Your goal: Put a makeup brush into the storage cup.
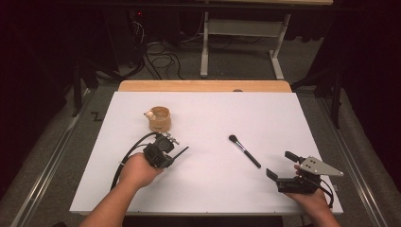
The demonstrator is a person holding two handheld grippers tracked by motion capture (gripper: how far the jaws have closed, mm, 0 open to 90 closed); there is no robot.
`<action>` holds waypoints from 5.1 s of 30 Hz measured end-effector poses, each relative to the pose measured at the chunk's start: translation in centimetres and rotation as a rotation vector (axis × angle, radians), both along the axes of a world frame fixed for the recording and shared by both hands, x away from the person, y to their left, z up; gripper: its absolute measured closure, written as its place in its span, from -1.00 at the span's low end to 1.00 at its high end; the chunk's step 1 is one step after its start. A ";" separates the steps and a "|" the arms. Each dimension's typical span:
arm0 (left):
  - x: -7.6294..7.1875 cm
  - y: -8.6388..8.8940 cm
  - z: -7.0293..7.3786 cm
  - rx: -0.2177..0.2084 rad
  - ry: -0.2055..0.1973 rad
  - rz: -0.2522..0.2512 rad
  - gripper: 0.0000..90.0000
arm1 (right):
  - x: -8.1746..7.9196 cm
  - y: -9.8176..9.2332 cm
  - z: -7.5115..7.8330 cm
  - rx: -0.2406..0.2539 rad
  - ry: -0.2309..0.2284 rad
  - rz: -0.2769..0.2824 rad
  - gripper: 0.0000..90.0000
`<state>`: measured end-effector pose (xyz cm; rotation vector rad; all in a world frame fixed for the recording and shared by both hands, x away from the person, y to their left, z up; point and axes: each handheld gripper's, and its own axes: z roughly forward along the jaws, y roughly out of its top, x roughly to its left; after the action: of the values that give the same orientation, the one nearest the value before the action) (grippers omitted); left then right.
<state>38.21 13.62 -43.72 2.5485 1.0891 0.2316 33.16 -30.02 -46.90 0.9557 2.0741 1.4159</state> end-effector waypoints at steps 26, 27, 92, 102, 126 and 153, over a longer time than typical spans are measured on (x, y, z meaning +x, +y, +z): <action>-2.4 -5.7 2.8 0.050 -0.011 -0.193 0.85 | -0.7 3.1 -0.1 -0.078 -0.033 0.076 -0.82; -2.5 -6.0 3.0 0.056 -0.012 -0.201 0.85 | -0.7 3.1 -0.1 -0.078 -0.033 0.076 -0.82; -2.4 -9.7 4.8 0.050 0.074 -0.309 0.85 | -0.8 15.0 1.0 -0.559 -0.296 0.372 -0.13; -2.4 -10.6 5.2 0.075 0.083 -0.326 0.85 | -0.8 15.6 1.3 -0.595 -0.315 0.385 0.03; -2.4 -11.2 5.0 0.078 0.090 -0.330 0.85 | -1.3 17.0 1.5 -0.708 -0.405 0.451 0.41; -2.4 -11.2 5.3 0.073 0.096 -0.344 0.84 | -1.1 17.2 1.5 -0.744 -0.434 0.499 0.63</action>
<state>35.80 2.40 -38.39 2.7832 0.6650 0.0594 32.08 -12.79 -45.35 -0.1619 2.2738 0.7978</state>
